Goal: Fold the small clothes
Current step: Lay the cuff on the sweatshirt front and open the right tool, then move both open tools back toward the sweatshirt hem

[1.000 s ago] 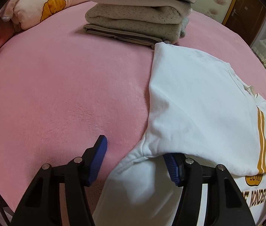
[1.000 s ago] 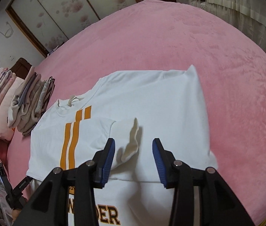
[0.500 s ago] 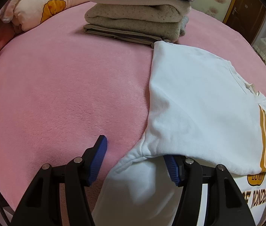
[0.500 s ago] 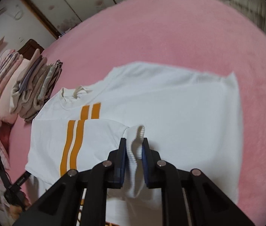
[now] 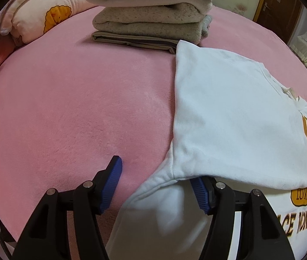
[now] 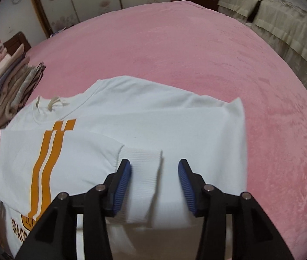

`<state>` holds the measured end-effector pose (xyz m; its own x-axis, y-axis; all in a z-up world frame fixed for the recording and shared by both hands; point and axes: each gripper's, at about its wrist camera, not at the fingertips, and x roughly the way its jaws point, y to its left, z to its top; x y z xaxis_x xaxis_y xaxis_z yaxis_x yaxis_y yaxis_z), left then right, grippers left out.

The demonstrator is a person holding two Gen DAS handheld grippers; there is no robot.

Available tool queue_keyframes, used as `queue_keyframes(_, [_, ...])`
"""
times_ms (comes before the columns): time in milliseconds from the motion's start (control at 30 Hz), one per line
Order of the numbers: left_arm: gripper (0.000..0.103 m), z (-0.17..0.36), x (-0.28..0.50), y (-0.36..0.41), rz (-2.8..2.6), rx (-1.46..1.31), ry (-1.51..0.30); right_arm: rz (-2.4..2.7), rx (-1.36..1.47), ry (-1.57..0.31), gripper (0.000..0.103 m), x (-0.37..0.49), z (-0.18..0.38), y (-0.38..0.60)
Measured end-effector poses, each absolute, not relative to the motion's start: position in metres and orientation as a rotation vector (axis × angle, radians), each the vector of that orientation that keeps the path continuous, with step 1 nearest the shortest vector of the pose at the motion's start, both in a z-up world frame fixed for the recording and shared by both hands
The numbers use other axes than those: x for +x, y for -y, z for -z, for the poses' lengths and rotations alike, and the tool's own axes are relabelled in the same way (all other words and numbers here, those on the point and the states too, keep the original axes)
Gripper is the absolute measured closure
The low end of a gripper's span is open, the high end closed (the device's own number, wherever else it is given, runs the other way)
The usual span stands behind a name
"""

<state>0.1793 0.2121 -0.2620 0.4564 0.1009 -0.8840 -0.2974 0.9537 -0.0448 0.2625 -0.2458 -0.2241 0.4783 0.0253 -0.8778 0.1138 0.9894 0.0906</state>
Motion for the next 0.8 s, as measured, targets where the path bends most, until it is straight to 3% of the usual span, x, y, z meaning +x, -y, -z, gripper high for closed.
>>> queue_keyframes(467, [0.042,0.225,0.133,-0.25,-0.251,-0.32,-1.06,0.023,0.092,-0.942,0.058,0.196,0.169,0.24])
queue_keyframes(800, [0.042,0.219,0.161,-0.175,-0.129,-0.181,-1.047,-0.088,-0.01,-0.934,0.076,0.187,0.169,0.188])
